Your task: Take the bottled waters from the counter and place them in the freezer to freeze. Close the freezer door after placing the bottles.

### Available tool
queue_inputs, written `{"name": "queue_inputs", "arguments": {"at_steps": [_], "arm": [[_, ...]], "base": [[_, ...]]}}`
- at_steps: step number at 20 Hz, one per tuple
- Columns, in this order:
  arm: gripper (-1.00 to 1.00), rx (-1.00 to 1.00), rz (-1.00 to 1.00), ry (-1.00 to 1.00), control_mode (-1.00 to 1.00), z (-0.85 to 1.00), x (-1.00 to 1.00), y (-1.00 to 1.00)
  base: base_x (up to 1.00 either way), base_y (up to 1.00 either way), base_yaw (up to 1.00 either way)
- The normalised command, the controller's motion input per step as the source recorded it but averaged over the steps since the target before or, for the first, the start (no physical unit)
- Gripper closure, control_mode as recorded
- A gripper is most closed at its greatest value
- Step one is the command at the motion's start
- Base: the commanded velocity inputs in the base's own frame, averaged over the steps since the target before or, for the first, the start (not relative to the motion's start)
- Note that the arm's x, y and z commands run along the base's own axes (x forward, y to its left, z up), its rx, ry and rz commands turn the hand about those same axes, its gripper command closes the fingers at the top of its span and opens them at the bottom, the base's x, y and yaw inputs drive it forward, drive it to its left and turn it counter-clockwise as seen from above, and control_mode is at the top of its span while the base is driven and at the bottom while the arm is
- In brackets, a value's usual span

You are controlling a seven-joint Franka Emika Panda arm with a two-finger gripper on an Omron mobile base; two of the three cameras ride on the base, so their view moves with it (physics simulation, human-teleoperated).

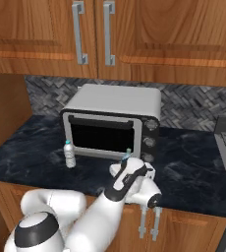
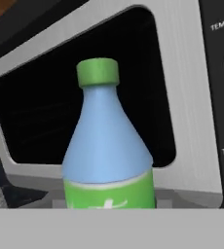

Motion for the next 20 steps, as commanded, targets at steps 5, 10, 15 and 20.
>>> {"name": "queue_inputs", "arguments": {"at_steps": [5,10,15,20], "arm": [[1.0,-0.22,-0.01,0.0,-1.0,1.0,-0.68,0.54],[1.0,-0.16,0.0,0.04,-1.0,0.93,-0.71,0.78],[1.0,-0.01,0.0,0.15,-1.0,0.93,-0.68,0.68],[1.0,0.06,0.0,0.21,-1.0,0.85,-0.56,0.41]], "base": [[0.0,0.0,0.0],[0.0,0.0,0.0],[0.0,0.0,0.0],[0.0,0.0,0.0]]}}
